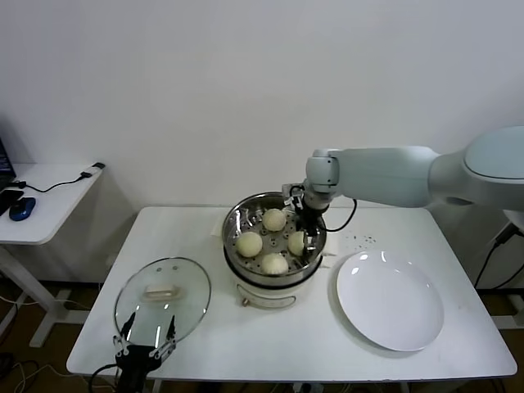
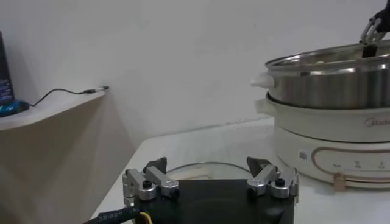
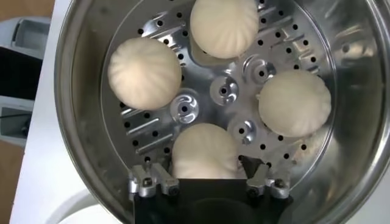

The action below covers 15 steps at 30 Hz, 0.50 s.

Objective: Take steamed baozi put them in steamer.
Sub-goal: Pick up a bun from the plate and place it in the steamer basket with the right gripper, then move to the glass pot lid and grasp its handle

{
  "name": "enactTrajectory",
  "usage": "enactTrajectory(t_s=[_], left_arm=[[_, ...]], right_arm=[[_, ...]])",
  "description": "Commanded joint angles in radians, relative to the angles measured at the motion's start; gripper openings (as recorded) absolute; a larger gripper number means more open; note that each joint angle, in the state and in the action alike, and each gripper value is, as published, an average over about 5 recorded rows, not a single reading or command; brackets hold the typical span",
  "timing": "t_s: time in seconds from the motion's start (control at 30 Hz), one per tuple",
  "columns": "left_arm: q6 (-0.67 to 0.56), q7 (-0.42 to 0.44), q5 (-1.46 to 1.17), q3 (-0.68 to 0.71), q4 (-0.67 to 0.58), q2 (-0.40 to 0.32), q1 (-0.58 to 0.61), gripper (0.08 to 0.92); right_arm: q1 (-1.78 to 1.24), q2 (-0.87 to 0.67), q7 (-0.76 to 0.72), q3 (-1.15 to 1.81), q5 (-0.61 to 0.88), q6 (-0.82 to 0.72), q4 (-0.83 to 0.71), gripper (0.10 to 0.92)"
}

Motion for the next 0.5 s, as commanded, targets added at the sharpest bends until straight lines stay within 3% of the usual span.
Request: enactTrajectory(t_s=[0.03,0.33,0.5], left_arm=[[0.000,0.000,0.002,0.001,0.001,-0.002,0.000,0.823],[0.003,0.000,0.019,0.005,-0.013,-0.005,-0.001,0.823],[0.006,0.001,0.029,0.004,-0.018,-0.006,-0.008,0.823]], right_arm=[[0.018,-0.049,-0.001,0.027,-0.001,0.003,0.018,0.810],[0.103,-0.224,-0.002,0.141,0.035,0.057,0.094,0.823],[0.096,-0.375,0.164,0.216,0.053,0.233,0.163,0.823]])
